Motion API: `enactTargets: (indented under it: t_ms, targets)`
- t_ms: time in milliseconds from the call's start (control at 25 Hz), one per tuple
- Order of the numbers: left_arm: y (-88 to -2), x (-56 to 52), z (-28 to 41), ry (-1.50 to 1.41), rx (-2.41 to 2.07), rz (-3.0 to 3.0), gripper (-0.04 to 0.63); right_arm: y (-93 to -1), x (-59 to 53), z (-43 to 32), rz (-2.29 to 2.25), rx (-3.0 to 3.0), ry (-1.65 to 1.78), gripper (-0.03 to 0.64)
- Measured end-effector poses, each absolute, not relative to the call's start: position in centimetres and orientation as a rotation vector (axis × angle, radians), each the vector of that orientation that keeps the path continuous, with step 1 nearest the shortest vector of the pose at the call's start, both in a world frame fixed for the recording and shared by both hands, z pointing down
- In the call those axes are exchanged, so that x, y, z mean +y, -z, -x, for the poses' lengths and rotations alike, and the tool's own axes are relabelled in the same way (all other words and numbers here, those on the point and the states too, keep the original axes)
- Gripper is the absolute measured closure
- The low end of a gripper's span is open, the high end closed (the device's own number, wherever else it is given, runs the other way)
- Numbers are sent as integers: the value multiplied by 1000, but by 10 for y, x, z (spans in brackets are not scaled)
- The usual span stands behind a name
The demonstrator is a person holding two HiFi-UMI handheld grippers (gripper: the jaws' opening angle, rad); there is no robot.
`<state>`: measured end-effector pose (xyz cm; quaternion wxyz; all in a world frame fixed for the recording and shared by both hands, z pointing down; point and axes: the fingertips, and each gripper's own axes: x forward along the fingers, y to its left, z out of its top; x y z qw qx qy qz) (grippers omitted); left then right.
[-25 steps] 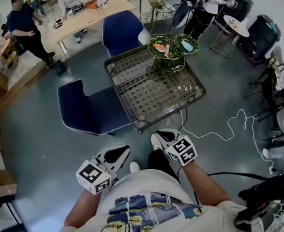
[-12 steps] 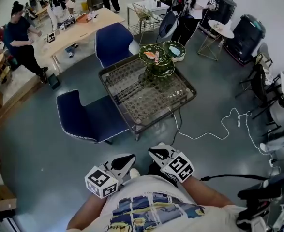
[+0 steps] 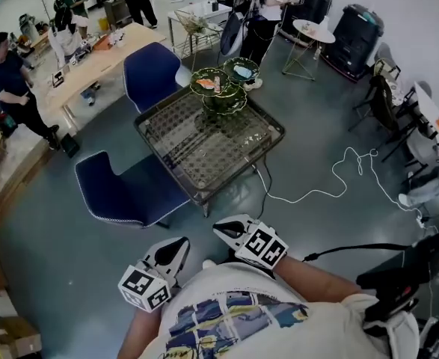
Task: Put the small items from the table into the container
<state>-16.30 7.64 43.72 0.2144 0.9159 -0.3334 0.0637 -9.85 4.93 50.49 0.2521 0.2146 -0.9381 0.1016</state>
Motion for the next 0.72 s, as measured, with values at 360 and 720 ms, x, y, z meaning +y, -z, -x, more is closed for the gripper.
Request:
enactTargets:
  t_ms: [360,720]
  targets:
    - [-443,83,174,-184,-947,-2536,586,-506,58,106,-560,-2548,-265,607]
    - [-448,86,162,-199,-909,-2543,586,-511,65,97,-579,-2541,-283,607]
